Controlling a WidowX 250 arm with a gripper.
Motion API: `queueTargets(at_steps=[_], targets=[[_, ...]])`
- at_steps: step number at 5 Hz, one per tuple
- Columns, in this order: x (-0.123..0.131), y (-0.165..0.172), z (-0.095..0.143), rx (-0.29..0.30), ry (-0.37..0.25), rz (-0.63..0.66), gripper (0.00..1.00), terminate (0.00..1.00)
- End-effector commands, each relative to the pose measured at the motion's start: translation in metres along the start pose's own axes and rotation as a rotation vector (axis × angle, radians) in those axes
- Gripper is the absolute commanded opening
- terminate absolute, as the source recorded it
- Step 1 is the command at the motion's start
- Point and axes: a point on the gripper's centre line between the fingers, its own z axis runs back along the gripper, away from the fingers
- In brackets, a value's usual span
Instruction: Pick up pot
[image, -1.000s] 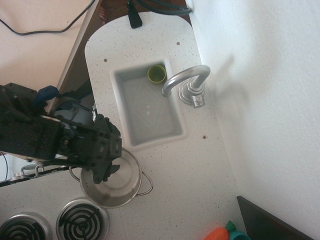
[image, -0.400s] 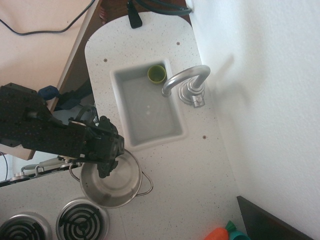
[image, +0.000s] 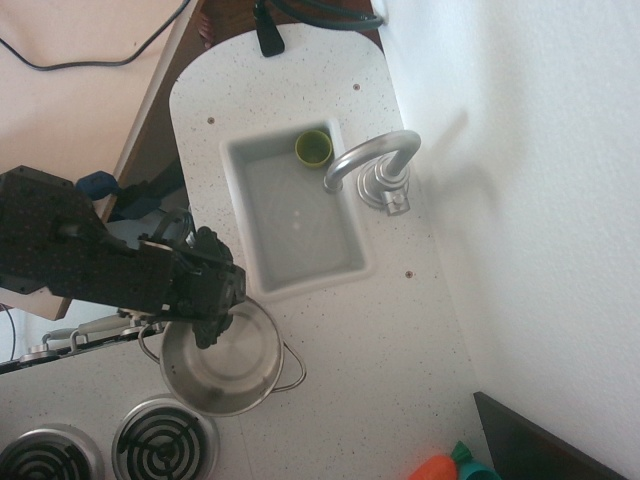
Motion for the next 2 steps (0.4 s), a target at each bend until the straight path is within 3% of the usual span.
queueTargets(at_steps=[1,2], targets=[[-0.0087,0.0171,-0.036,0.035,0.079,-0.007,1.0,0.0],[-0.0092,0.0171,-0.0429,0.013,0.08,-0.022,1.0,0.0]])
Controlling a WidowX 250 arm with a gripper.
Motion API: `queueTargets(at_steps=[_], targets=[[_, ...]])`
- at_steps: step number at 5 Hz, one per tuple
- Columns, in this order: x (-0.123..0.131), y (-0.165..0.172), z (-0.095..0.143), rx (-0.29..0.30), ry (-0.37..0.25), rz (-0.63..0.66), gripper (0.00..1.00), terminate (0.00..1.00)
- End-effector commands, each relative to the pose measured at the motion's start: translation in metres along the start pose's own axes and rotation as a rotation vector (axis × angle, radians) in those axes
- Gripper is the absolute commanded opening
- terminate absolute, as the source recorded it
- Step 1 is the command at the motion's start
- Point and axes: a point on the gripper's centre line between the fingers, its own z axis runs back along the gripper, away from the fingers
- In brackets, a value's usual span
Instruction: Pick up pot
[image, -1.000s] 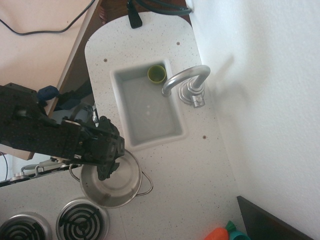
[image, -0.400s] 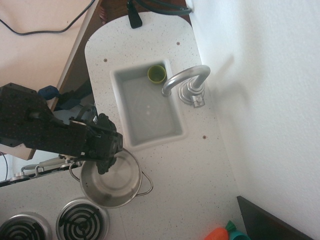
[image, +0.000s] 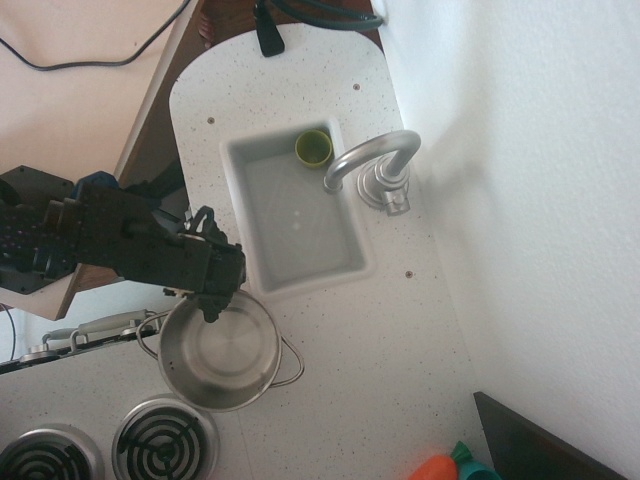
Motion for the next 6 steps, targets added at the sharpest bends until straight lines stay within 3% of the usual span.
queueTargets(at_steps=[1,2,4,5,6], targets=[[0.006,0.0,-0.004,-0.01,-0.045,-0.01,1.0,0.0],[0.01,-0.003,-0.002,-0.012,-0.079,0.007,0.0,0.0],[0.013,-0.004,0.001,0.001,-0.103,0.016,0.0,0.0],[0.016,-0.007,0.011,-0.006,-0.148,0.022,0.0,0.0],[0.035,-0.022,0.062,-0.131,-0.369,-0.005,0.0,0.0]])
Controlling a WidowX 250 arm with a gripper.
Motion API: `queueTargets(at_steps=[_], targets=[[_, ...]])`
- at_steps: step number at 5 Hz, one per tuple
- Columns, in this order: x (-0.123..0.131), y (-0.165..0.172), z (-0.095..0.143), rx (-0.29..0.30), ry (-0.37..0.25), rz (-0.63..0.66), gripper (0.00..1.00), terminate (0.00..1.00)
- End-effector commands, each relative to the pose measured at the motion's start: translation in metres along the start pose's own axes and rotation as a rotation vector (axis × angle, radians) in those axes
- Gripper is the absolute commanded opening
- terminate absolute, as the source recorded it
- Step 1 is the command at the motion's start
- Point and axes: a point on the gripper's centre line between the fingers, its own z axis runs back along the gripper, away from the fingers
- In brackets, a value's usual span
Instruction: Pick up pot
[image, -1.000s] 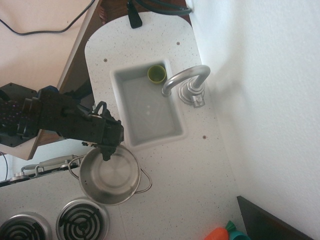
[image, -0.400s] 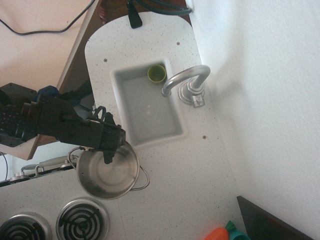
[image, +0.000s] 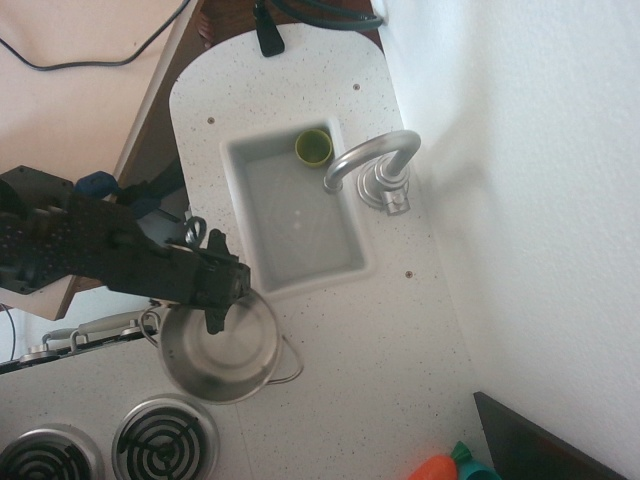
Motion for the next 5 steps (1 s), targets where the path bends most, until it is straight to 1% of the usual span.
queueTargets(at_steps=[1,2,4,5], targets=[[0.04,-0.026,0.092,-0.179,-0.403,-0.045,0.0,0.0],[0.044,-0.037,0.123,-0.195,-0.409,-0.073,0.0,0.0],[0.045,-0.038,0.124,-0.192,-0.398,-0.065,0.0,0.0],[0.046,-0.036,0.125,-0.189,-0.397,-0.062,0.0,1.0]])
